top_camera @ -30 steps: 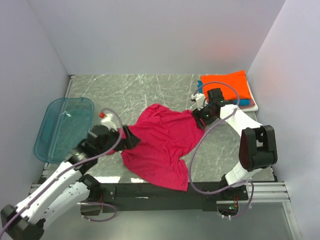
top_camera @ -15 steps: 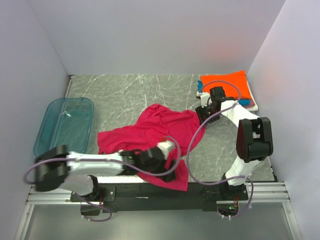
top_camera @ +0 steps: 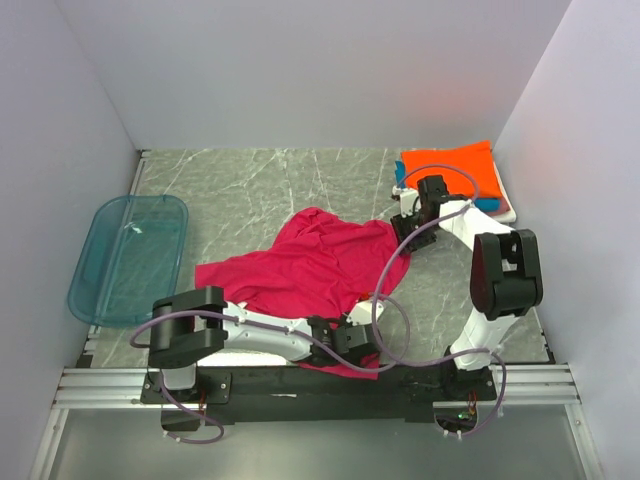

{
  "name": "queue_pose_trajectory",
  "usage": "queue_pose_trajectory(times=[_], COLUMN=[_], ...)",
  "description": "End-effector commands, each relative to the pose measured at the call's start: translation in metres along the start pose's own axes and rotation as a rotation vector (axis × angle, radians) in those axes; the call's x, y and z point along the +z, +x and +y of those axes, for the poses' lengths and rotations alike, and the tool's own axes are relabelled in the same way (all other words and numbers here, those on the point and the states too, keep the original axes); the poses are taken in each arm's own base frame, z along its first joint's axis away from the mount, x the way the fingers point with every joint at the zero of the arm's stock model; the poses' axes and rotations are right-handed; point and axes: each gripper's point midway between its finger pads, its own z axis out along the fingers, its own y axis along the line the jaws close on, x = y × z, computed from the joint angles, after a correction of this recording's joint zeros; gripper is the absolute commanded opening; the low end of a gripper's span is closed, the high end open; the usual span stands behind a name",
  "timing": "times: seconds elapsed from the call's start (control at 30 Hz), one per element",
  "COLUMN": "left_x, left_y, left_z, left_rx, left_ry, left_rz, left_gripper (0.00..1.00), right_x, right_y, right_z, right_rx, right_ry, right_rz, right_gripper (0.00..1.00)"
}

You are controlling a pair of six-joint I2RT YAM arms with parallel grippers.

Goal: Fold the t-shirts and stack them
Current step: Flatten the tshirt out

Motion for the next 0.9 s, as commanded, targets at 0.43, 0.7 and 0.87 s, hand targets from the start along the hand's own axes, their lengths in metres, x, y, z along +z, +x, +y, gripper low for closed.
queue_pose_trajectory(times=[0.43, 0.7, 0.87], left_x=[-0.061, -0.143, -0.182], left_y=[0.041, 0.077, 0.123], left_z=[0.009, -0.040, -0.062], left_rx=[0.025, 0.067, 0.110], left_ry=[0.131, 0.546, 0.715], left_rz=[0.028, 0.103, 0.266], left_gripper=[0.01, 0.01, 0.01], right_x=[0.007, -0.071, -0.106], right_y=[0.011, 0.081, 0.155], right_z=[-0.014, -0.018, 0.006], right_rx=[0.054, -0.102, -0.248], right_ry=[0.050, 0.140, 0.100], right_rz=[0.101, 0.149, 0.276], right_gripper=[0.04, 0.00, 0.00])
